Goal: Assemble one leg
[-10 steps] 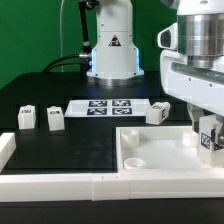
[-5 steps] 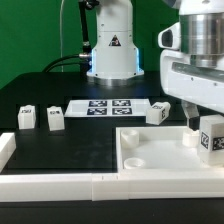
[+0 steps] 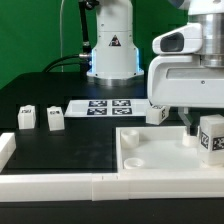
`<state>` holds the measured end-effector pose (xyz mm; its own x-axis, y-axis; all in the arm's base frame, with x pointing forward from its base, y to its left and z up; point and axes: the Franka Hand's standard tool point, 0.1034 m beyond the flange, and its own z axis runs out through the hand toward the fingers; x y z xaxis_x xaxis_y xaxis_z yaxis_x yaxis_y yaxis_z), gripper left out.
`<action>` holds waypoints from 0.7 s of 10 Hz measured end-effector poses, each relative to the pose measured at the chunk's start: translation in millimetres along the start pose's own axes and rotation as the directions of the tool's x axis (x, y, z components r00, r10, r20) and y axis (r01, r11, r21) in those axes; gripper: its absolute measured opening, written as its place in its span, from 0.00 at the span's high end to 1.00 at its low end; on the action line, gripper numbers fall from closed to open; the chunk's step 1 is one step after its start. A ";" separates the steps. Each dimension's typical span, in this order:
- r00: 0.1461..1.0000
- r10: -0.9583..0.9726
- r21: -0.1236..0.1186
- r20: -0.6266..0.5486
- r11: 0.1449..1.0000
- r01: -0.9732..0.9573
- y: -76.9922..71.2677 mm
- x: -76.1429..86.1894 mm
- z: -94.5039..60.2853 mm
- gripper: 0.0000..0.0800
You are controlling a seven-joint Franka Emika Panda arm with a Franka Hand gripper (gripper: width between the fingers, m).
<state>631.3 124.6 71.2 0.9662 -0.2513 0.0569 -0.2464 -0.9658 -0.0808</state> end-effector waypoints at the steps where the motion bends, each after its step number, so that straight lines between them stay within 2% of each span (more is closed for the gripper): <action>1: 0.997 -0.081 0.000 -0.001 0.997 0.081 3.0 1.4 -0.1 0.19; 4: 0.941 -0.338 -0.008 -0.008 0.941 0.338 4.0 3.1 -0.8 0.19; 5: 0.945 -0.327 -0.008 -0.008 0.945 0.327 4.0 3.0 -0.5 0.19; 7: 0.945 -0.327 -0.008 -0.008 0.945 0.327 4.1 3.0 -0.5 0.52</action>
Offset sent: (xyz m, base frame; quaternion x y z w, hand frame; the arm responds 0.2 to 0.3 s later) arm -0.0032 -0.0007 0.0063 0.0072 0.0205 -0.2524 0.9674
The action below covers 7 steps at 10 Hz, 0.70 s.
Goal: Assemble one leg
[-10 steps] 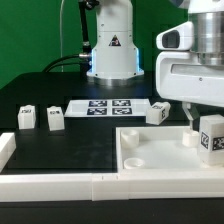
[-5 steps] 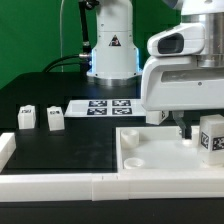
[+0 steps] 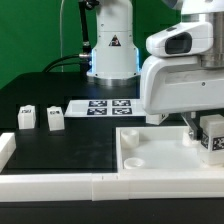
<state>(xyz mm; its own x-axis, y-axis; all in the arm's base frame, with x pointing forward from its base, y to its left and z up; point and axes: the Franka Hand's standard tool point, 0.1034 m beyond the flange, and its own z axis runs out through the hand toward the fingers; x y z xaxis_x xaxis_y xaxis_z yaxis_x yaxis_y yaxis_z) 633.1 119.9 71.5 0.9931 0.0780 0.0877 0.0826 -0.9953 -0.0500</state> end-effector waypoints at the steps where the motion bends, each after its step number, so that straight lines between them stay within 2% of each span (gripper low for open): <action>1: 1.000 0.000 0.000 0.000 1.000 0.000 0.0 0.0 0.0 0.64; 4: 0.999 0.037 0.000 0.000 0.999 -0.037 0.0 0.0 0.1 0.64; 5: 0.976 0.219 -0.001 -0.016 0.976 -0.219 0.9 -0.3 0.6 0.64; 7: 0.875 0.484 -0.008 -0.023 0.875 -0.484 3.0 -1.2 0.6 0.64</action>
Offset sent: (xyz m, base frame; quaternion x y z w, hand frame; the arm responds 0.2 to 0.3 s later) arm 0.0000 0.0000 0.0000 0.0000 0.0000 0.0000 1.0000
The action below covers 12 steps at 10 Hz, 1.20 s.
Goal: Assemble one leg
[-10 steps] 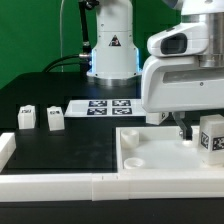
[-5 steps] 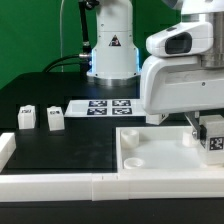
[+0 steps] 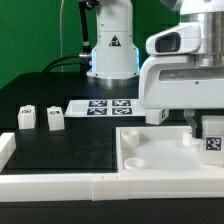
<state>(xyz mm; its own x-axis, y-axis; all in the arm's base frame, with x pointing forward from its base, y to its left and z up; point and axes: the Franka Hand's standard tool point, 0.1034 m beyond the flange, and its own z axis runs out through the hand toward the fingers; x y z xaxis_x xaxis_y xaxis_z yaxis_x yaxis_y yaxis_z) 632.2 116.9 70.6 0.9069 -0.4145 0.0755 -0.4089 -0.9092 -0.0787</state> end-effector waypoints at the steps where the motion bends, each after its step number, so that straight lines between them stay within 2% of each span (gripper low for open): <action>1: 0.982 0.190 -0.007 0.001 0.982 -0.190 1.9 0.5 0.3 0.64; 3: 0.897 0.442 -0.017 0.001 0.897 -0.442 4.2 0.6 0.6 0.64; 4: 0.827 0.562 -0.022 0.003 0.827 -0.561 5.5 0.2 0.5 0.64; 5: 0.775 0.632 -0.024 0.003 0.775 -0.632 6.1 -0.1 0.6 0.64; 6: 0.762 0.648 -0.025 0.001 0.762 -0.647 6.9 0.0 0.5 0.63; 7: 0.794 0.608 -0.025 0.004 0.794 -0.607 6.7 -0.4 1.0 0.63; 8: 0.793 0.609 -0.025 0.005 0.793 -0.609 6.4 -0.7 1.1 0.37; 9: 0.816 0.579 -0.023 0.005 0.815 -0.578 6.1 -0.4 0.6 0.37; 10: 0.884 0.467 -0.022 0.007 0.884 -0.467 6.2 0.1 -0.1 0.22; 12: 0.983 0.186 -0.019 0.012 0.982 -0.185 3.7 -1.1 -0.9 0.20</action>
Offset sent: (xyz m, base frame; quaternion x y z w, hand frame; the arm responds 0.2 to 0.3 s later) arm 0.0052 -0.0038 -0.0078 -0.0308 -0.0026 0.2656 0.9636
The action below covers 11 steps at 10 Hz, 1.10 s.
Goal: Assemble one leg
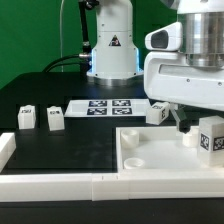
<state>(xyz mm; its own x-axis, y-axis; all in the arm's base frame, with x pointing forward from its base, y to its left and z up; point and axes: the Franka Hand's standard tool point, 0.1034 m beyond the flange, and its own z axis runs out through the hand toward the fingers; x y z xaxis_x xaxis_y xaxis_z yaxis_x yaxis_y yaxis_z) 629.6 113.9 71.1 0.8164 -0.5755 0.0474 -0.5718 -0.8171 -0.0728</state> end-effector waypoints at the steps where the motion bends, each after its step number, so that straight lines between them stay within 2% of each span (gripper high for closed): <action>1: 0.988 -0.154 0.001 0.001 0.988 0.154 -1.7 -1.9 0.3 0.19; 3: 0.927 -0.375 0.003 0.008 0.927 0.375 -4.3 -6.4 1.1 0.19; 5: 0.763 -0.646 0.002 0.023 0.763 0.646 -4.0 -8.9 2.5 0.19; 7: 0.611 -0.791 0.001 0.034 0.612 0.791 0.7 -2.3 2.0 0.19; 8: 0.535 -0.844 -0.009 0.038 0.535 0.845 2.3 -1.3 2.3 0.34; 9: 0.548 -0.835 -0.010 0.038 0.548 0.836 2.3 -1.3 2.3 0.34; 10: 0.549 -0.835 -0.010 0.038 0.549 0.836 2.5 -1.1 2.3 0.52; 11: 0.549 -0.835 -0.010 0.038 0.549 0.836 2.8 -1.1 2.4 0.63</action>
Offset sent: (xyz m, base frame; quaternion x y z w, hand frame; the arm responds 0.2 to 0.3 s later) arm -0.0068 0.0205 -0.0012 0.0219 -0.0389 -0.3499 0.9357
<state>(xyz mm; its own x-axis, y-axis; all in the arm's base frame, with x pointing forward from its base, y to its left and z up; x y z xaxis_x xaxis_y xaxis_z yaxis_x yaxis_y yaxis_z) 627.3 112.4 68.5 0.9287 0.3676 0.0485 0.3676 -0.9299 0.0099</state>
